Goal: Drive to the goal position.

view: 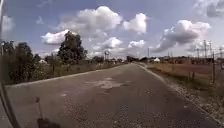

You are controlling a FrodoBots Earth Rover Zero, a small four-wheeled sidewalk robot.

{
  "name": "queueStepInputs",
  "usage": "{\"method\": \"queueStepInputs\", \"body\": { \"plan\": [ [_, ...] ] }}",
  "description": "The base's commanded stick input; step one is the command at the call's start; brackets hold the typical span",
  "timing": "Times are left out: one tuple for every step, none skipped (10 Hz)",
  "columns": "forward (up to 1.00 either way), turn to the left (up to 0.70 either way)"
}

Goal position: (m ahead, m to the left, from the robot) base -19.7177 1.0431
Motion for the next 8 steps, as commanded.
{"method": "queueStepInputs", "body": {
  "plan": [
    [0.04, 0.00],
    [0.04, 0.00],
    [0.04, 0.00],
    [0.04, 0.00],
    [0.04, 0.00],
    [0.04, 0.00],
    [0.04, 0.00],
    [0.04, 0.00]
  ]
}}
